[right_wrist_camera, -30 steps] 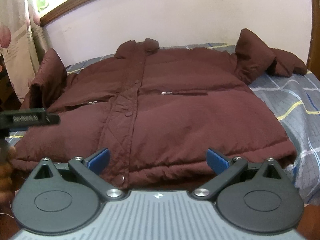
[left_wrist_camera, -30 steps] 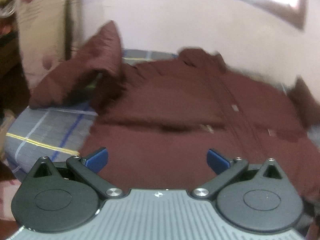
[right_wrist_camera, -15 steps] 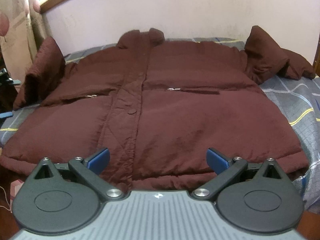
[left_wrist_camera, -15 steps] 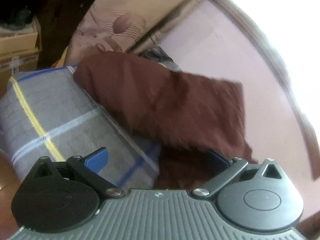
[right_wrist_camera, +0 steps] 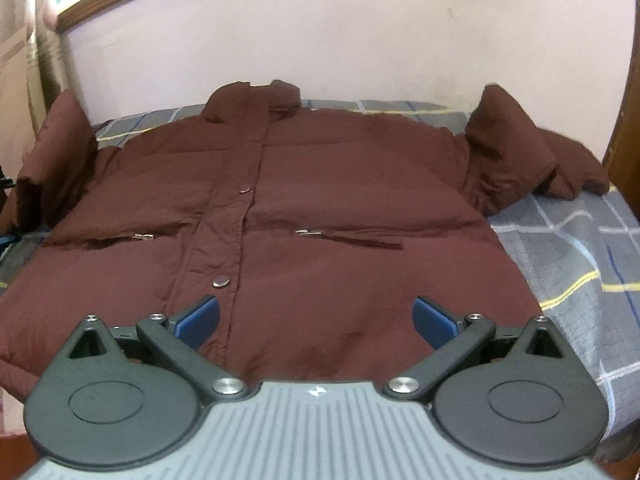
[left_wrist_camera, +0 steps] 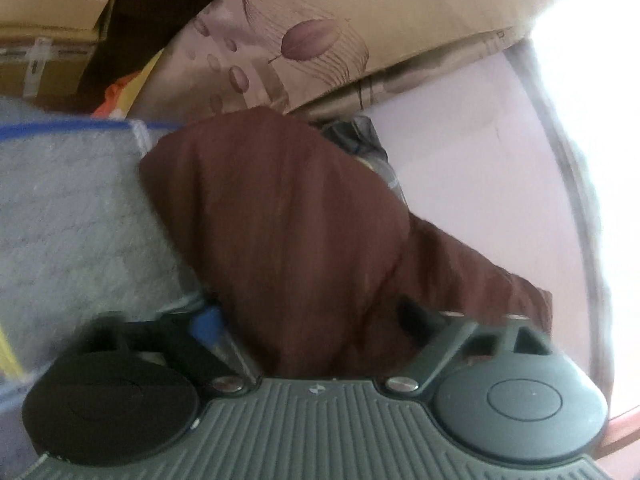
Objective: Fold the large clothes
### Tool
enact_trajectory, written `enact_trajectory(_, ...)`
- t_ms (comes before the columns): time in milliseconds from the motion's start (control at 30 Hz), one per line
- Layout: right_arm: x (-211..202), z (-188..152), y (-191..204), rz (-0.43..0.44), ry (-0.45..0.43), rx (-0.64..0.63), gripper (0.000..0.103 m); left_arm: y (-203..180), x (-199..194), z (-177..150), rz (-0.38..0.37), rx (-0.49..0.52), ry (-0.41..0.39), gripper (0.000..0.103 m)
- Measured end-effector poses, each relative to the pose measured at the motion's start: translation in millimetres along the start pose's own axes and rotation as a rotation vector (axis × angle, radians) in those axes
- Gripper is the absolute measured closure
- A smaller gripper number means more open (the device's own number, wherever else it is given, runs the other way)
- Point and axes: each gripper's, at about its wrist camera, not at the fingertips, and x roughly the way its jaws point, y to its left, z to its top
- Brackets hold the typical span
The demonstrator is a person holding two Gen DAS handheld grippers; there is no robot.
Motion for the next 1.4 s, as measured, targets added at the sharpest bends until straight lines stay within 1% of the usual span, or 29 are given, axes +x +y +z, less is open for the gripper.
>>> enact_trajectory(33,2,0,-2,0.006,0.008,0.014,0.000,-2,3,1,0.015,0.015,0.006,0.068)
enact_trajectory(67,4,-1,-4,0.012,0.017,0.028,0.000,-3,7,2,0.021,0.030,0.011,0.090)
enact_trajectory(100,6,-2,-6,0.018,0.027,0.042,0.000,-5,10,4,0.018,0.053,0.006,0.094)
enact_trajectory(167,8,-4,-10,0.026,0.037,0.060,0.000,-22,2,1,0.058,0.154,-0.055,0.096)
enact_trajectory(233,8,-4,-12,0.025,0.034,0.063,0.000,-43,-9,-1,0.055,0.214,-0.099,0.097)
enact_trajectory(300,4,-4,-14,0.022,0.014,0.057,0.000,-71,-26,-3,0.019,0.265,-0.137,0.097)
enact_trajectory(367,0,-3,-20,0.016,-0.007,0.067,0.000,-104,-44,-11,-0.042,0.326,-0.163,0.097)
enact_trajectory(467,-4,-1,-35,0.018,-0.030,0.103,0.000,-167,-70,-37,-0.151,0.470,-0.190,0.097)
enact_trajectory(533,-7,-2,-45,0.015,-0.047,0.125,0.000,-204,-83,-61,-0.211,0.548,-0.193,0.097)
enact_trajectory(667,-15,-4,-66,0.009,-0.078,0.171,0.000,-256,-94,-106,-0.306,0.637,-0.168,0.097)
enact_trajectory(733,-19,-7,-76,0.009,-0.088,0.188,0.000,-269,-93,-127,-0.333,0.662,-0.138,0.097)
enact_trajectory(800,-22,-11,-86,-0.002,-0.093,0.197,0.000,-276,-92,-145,-0.339,0.670,-0.120,0.097)
enact_trajectory(867,-24,-13,-94,-0.007,-0.101,0.211,0.000,-274,-88,-154,-0.315,0.662,-0.132,0.097)
enact_trajectory(967,-25,-8,-111,-0.012,-0.122,0.226,0.000,-263,-93,-147,-0.278,0.609,-0.170,0.097)
enact_trajectory(1033,-23,1,-125,-0.037,-0.148,0.222,0.000,-255,-103,-134,-0.231,0.590,-0.230,0.097)
enact_trajectory(1133,-17,20,-158,-0.109,-0.194,0.229,0.000,-236,-129,-116,-0.149,0.552,-0.329,0.097)
enact_trajectory(1267,7,48,-209,-0.170,-0.204,0.263,0.000,-190,-167,-80,0.022,0.460,-0.443,0.097)
enact_trajectory(1300,15,55,-223,-0.170,-0.195,0.285,0.000,-179,-178,-75,0.059,0.440,-0.469,0.097)
enact_trajectory(1333,21,60,-238,-0.158,-0.190,0.316,0.000,-164,-188,-68,0.113,0.417,-0.500,0.097)
enact_trajectory(1400,35,68,-268,-0.128,-0.186,0.408,0.000,-140,-199,-57,0.209,0.380,-0.542,0.097)
